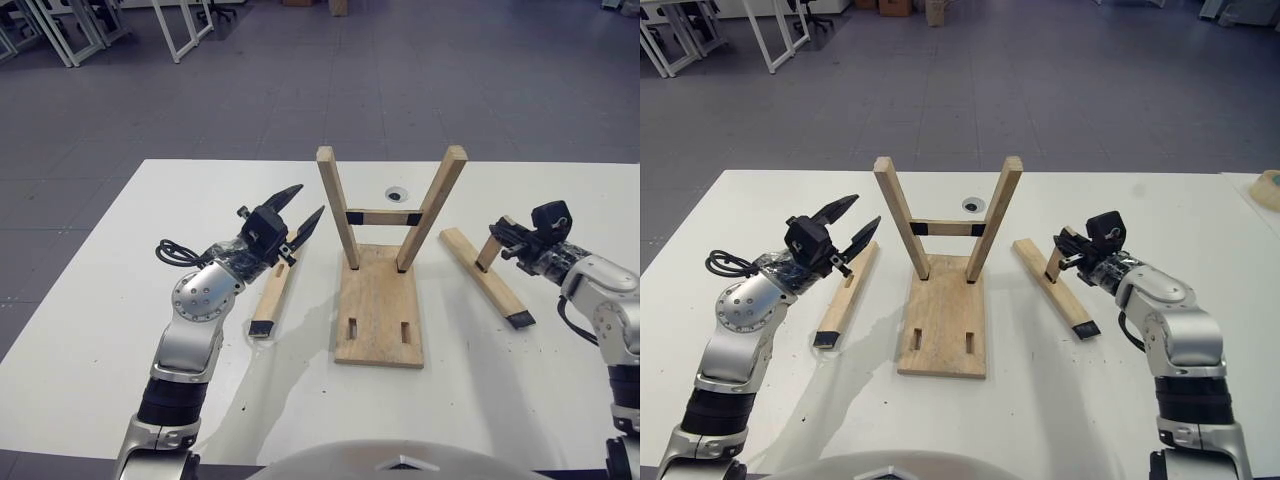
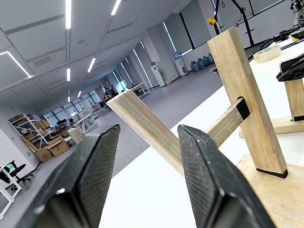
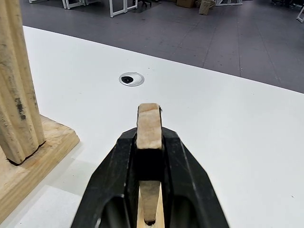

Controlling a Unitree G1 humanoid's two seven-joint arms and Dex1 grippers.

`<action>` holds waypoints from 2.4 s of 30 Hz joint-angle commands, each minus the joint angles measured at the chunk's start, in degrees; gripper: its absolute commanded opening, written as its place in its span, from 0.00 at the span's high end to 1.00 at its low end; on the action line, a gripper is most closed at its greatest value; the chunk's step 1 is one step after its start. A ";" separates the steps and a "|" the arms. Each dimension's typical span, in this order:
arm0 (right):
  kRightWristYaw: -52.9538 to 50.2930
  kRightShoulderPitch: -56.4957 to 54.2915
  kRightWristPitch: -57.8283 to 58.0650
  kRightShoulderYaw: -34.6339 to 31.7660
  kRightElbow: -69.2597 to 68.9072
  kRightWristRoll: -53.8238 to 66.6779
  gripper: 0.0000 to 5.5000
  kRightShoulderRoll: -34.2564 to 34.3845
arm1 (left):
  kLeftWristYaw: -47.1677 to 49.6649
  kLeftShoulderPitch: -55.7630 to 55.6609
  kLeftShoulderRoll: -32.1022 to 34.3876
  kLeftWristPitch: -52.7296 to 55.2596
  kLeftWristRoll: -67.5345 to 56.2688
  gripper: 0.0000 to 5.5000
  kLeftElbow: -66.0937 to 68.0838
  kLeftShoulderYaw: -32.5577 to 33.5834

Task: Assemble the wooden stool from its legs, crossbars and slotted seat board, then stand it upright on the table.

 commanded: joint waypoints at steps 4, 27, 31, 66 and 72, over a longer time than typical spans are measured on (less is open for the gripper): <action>-4.96 -1.19 12.88 -1.76 -2.54 0.12 0.92 1.51 | 0.38 -0.15 -0.16 -0.02 1.11 0.59 0.26 -0.43; -15.84 -11.07 -0.58 -2.36 17.55 -10.30 0.64 16.62 | 1.35 0.68 -0.71 -1.11 1.85 0.59 2.97 -0.79; -14.79 -15.99 -1.67 -6.96 10.69 -6.52 0.64 15.38 | 1.29 0.78 -0.95 -1.20 1.77 0.59 3.39 -1.12; 1.04 17.35 -7.53 -4.52 0.76 -11.16 0.60 11.26 | 2.74 4.88 -2.00 -1.04 1.31 0.59 3.19 -0.57; -2.74 9.09 -7.10 -9.43 -2.34 -6.81 0.62 13.57 | 2.95 3.25 -1.83 -1.21 0.47 0.59 3.85 0.73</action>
